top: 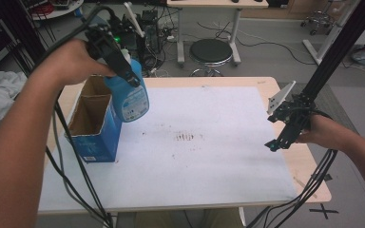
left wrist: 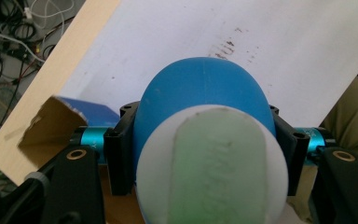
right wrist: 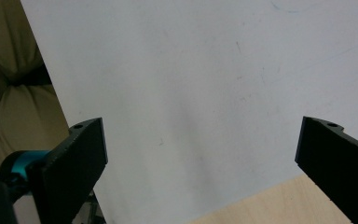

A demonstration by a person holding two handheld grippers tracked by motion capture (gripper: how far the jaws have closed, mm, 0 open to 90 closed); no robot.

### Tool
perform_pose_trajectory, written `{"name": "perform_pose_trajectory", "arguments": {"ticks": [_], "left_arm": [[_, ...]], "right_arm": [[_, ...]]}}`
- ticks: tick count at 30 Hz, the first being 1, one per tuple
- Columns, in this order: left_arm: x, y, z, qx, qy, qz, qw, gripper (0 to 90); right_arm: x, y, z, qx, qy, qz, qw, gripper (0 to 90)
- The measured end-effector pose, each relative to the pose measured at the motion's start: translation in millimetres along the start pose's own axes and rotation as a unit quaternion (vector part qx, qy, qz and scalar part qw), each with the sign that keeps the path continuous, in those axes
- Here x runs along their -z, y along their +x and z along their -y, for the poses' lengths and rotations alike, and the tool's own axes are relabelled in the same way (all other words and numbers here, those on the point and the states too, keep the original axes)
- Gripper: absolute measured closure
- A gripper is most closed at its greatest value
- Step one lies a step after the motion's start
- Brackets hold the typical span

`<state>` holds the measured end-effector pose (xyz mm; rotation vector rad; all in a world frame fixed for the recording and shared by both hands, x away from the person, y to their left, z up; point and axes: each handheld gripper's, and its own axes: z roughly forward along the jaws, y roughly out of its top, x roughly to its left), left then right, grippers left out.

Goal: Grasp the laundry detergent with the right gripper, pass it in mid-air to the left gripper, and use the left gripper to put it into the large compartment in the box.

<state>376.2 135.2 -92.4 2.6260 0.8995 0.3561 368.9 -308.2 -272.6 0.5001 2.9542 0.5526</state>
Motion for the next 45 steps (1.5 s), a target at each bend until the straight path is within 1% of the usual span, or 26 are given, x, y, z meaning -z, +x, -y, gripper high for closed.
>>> {"name": "perform_pose_trajectory", "arguments": {"ticks": [2, 4, 8, 11, 16, 19, 20, 23, 26, 31, 33, 36, 37, 38, 39, 42, 44, 45], "left_arm": [[9.5, 5.4, 4.6, 0.019, -0.007, -0.007, 0.9998, 38.1], [17.6, 11.4, 9.1, 0.029, -0.009, -0.018, 0.9994, 38.1], [28.4, 24.0, 19.9, 0.047, -0.011, -0.036, 0.9982, 38.1], [35.0, 33.7, 30.0, 0.062, -0.019, -0.044, 0.9969, 38.1], [41.9, 46.4, 47.1, 0.07, -0.017, -0.062, 0.9955, 38.1], [42.2, 52.7, 55.8, 0.076, -0.019, -0.073, 0.9942, 38.1], [41.3, 54.5, 58.2, 0.075, -0.017, -0.076, 0.9941, 38.2], [34.0, 58.5, 64.8, 0.075, -0.007, -0.08, 0.9939, 38.2], [24.0, 63.0, 70.7, 0.078, 0.006, -0.077, 0.9939, 38.2], [7.9, 69.9, 78.8, 0.081, 0.012, -0.07, 0.9941, 38.2], [-0.4, 72.6, 81.3, 0.074, 0.02, -0.068, 0.9948, 38.2], [-14.6, 75.8, 86.1, 0.075, 0.023, -0.064, 0.9949, 38.2], [-14.6, 75.8, 86.1, 0.075, 0.023, -0.064, 0.9949, 38.2], [-23.0, 77.8, 89.3, 0.073, 0.026, -0.06, 0.9952, 38.2], [-26.5, 78.4, 90.7, 0.071, 0.027, -0.059, 0.9953, 38.2], [-41.4, 80.1, 97.0, 0.064, 0.026, -0.057, 0.996, 38.2], [-52.9, 80.7, 101.9, 0.064, 0.025, -0.053, 0.9962, 38.2], [-58.6, 81.4, 104.2, 0.062, 0.029, -0.051, 0.9964, 38.1]], "right_arm": [[1.0, 0.8, -0.6, 0.004, -0.005, -0.001, 1.0, 1.1], [1.3, 1.5, -0.6, 0.004, -0.005, -0.001, 1.0, 1.1], [1.4, 1.7, -0.2, 0.0, -0.004, 0.002, 1.0, 1.1], [2.1, 1.6, 0.0, 0.0, -0.006, 0.006, 1.0, 1.1], [1.0, 0.2, -0.7, -0.002, -0.004, 0.008, 1.0, 1.1], [-0.8, -0.5, -2.5, -0.002, -0.003, 0.009, 1.0, 1.1], [-1.2, -0.5, -3.3, -0.003, -0.002, 0.008, 1.0, 1.1], [-3.3, -0.5, -5.3, 0.0, -0.003, 0.008, 1.0, 1.1], [-5.2, -0.4, -6.2, 0.0, -0.002, 0.008, 1.0, 1.1], [-3.9, -1.5, -4.8, -0.011, -0.01, 0.008, 0.9999, 1.1], [-3.1, -2.7, -3.4, -0.014, -0.011, 0.009, 0.9998, 1.1], [-2.7, -3.6, -0.1, -0.016, -0.009, 0.011, 0.9998, 1.1], [-2.7, -3.6, -0.1, -0.016, -0.009, 0.011, 0.9998, 1.1], [-2.7, -4.5, 1.6, -0.018, -0.009, 0.011, 0.9997, 1.1], [-2.4, -5.0, 4.5, -0.025, -0.007, 0.012, 0.9996, 1.1], [-1.9, -6.2, 8.6, -0.027, -0.005, 0.012, 0.9996, 1.1], [-1.8, -6.4, 10.2, -0.031, -0.005, 0.011, 0.9995, 1.1], [-1.8, -6.5, 10.5, -0.031, -0.004, 0.011, 0.9994, 1.1]]}}
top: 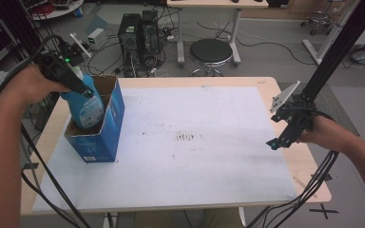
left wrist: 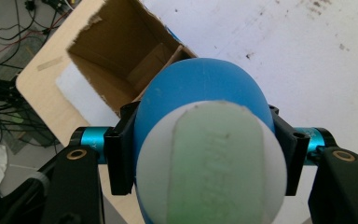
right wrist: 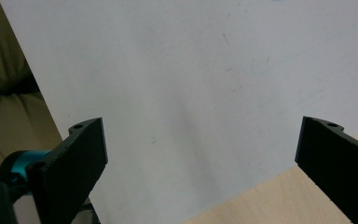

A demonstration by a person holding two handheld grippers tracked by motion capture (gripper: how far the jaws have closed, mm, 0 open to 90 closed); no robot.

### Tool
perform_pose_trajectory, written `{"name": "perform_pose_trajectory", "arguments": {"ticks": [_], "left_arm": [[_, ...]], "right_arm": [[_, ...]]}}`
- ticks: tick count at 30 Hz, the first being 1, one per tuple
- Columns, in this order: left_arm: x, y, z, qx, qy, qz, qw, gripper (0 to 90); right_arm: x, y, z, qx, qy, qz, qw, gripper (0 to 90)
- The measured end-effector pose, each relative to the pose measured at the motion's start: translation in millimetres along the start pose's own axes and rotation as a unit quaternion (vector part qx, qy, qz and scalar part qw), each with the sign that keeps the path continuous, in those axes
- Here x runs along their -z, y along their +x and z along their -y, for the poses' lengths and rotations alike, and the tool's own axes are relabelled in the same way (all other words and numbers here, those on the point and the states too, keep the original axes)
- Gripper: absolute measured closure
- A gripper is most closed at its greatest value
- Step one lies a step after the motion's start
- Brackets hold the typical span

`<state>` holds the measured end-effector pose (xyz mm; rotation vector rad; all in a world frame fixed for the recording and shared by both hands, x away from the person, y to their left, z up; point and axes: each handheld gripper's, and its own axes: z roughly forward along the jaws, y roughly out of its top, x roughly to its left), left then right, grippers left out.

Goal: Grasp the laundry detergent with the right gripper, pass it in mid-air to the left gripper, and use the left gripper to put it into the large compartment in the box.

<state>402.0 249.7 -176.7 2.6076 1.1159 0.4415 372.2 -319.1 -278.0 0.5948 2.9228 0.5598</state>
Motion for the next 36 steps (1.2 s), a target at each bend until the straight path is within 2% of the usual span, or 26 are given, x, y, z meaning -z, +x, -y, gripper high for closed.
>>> {"name": "perform_pose_trajectory", "arguments": {"ticks": [11, 17, 21, 27, 29, 33, 36], "left_arm": [[-56.5, -1.7, 20.0, -0.013, 0.014, 0.021, 0.9996, 38.2], [-75.4, -2.2, 29.0, -0.016, 0.018, 0.03, 0.9993, 38.2], [-87.9, -4.1, 30.2, -0.022, 0.038, 0.033, 0.9985, 38.2], [-103.0, -4.6, 33.4, -0.024, 0.053, 0.04, 0.9975, 38.1], [-103.4, -2.7, 33.2, -0.018, 0.046, 0.043, 0.9979, 38.1], [-105.1, -2.5, 32.8, -0.021, 0.047, 0.046, 0.9976, 38.0], [-106.2, -0.6, 34.0, -0.007, 0.038, 0.045, 0.9982, 37.8]], "right_arm": [[-6.5, 1.4, 1.1, -0.004, 0.007, -0.006, 0.9999, 1.1], [-9.6, 1.0, 3.4, -0.01, 0.011, -0.008, 0.9999, 1.2], [-10.1, 0.6, 3.5, -0.01, 0.007, -0.011, 0.9999, 1.1], [-10.0, 0.0, 5.6, -0.011, 0.006, -0.012, 0.9999, 1.1], [-10.1, -0.1, 6.1, -0.009, 0.005, -0.013, 0.9999, 1.1], [-10.5, 0.2, 5.7, -0.006, 0.005, -0.014, 0.9999, 1.2], [-11.3, 0.4, 4.9, -0.007, 0.005, -0.013, 0.9999, 1.2]]}}
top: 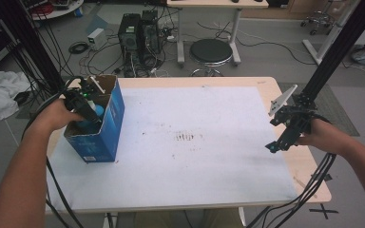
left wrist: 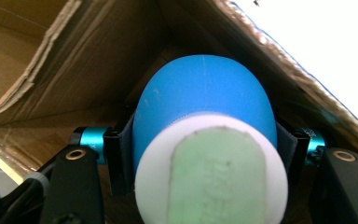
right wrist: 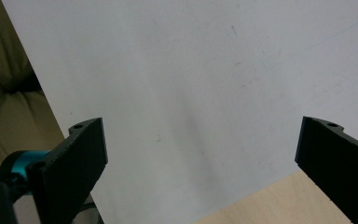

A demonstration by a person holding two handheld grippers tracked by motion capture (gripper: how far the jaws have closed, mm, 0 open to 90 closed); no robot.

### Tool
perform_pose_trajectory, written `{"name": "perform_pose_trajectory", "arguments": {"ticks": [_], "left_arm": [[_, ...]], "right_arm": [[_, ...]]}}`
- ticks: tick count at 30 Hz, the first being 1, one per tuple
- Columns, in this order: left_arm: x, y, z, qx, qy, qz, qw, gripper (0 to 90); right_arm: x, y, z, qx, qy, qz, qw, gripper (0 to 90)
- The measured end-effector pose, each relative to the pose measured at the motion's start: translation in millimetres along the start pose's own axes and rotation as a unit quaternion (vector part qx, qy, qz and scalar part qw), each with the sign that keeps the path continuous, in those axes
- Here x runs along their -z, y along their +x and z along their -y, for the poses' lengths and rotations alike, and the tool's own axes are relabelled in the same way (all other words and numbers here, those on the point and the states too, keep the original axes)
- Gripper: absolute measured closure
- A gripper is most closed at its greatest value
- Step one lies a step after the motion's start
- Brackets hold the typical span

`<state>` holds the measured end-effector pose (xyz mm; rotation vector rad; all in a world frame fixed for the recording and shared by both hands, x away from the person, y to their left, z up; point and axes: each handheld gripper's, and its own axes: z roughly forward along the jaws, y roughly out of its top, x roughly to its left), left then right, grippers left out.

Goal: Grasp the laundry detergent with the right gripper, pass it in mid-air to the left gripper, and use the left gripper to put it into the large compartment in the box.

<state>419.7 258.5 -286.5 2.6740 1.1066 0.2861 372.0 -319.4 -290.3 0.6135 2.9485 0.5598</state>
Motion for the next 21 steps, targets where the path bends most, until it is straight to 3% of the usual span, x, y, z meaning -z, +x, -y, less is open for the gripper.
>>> {"name": "perform_pose_trajectory", "arguments": {"ticks": [5, 10, 21], "left_arm": [[0.2, 1.7, 3.2, 0.008, -0.005, -0.012, 0.9999, 31.7], [13.7, 5.1, 11.8, 0.012, -0.025, -0.02, 0.9994, 28.6], [38.6, 3.3, 14.9, 0.014, -0.069, -0.027, 0.9972, 26.3]], "right_arm": [[-0.9, -0.3, -0.3, -0.003, 0.002, 0.003, 1.0, 1.2], [0.3, 0.3, -0.8, -0.002, 0.002, 0.002, 1.0, 1.1], [3.8, 3.9, -2.3, 0.001, -0.003, 0.005, 1.0, 1.2]]}}
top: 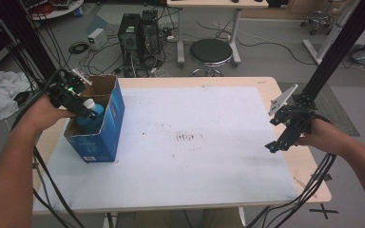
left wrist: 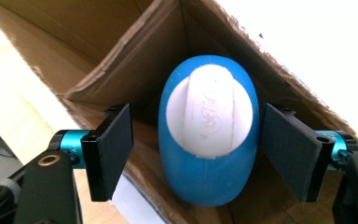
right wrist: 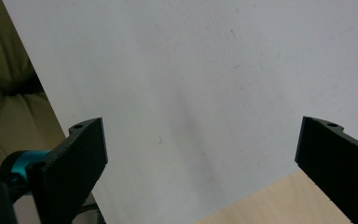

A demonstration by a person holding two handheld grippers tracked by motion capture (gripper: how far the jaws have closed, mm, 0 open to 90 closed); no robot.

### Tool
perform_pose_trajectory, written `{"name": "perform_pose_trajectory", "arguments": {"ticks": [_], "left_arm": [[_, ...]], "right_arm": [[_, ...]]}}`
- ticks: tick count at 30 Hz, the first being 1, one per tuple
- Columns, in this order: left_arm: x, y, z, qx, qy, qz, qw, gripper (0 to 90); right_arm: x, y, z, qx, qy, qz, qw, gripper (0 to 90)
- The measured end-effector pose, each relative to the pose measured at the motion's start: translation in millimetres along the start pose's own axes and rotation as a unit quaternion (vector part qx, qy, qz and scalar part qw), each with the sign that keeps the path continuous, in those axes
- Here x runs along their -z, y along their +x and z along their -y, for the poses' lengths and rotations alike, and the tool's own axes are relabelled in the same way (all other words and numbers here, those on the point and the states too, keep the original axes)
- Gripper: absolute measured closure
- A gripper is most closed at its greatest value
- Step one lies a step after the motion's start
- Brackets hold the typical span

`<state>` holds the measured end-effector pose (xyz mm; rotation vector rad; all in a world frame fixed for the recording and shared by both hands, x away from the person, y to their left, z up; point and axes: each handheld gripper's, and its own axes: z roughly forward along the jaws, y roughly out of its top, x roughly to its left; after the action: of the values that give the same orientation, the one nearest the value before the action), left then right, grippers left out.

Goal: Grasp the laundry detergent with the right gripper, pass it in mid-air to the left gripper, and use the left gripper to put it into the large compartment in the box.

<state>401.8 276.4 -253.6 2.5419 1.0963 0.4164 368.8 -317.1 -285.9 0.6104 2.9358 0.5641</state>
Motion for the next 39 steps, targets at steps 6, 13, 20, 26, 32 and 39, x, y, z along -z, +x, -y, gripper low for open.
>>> {"name": "perform_pose_trajectory", "arguments": {"ticks": [6, 13, 20, 26, 32, 39], "left_arm": [[13.2, -1.3, -1.0, -0.004, -0.006, -0.003, 1.0, 26.2], [34.1, -6.8, -6.4, 0.003, -0.037, -0.003, 0.9993, 20.2], [54.2, -27.0, -20.7, -0.029, -0.071, 0.006, 0.9971, 20.1], [58.8, -51.5, -39.6, -0.063, -0.072, 0.023, 0.9951, 20.1], [56.2, -82.0, -63.4, -0.101, -0.079, 0.055, 0.9903, 20.1], [39.3, -122.6, -92.4, -0.154, -0.076, 0.091, 0.9809, 20.1]], "right_arm": [[2.8, 2.2, 1.2, -0.002, -0.003, 0.003, 1.0, 1.2], [4.9, 4.4, 0.9, -0.004, -0.005, 0.004, 1.0, 1.1], [6.9, 6.1, -0.3, -0.001, -0.008, 0.006, 0.9999, 1.2], [7.7, 7.5, -1.4, -0.001, -0.008, 0.008, 0.9999, 1.1], [8.3, 9.5, -3.8, 0.001, -0.008, 0.011, 0.9999, 1.2], [8.9, 11.2, -4.8, 0.0, -0.011, 0.013, 0.9999, 1.2]]}}
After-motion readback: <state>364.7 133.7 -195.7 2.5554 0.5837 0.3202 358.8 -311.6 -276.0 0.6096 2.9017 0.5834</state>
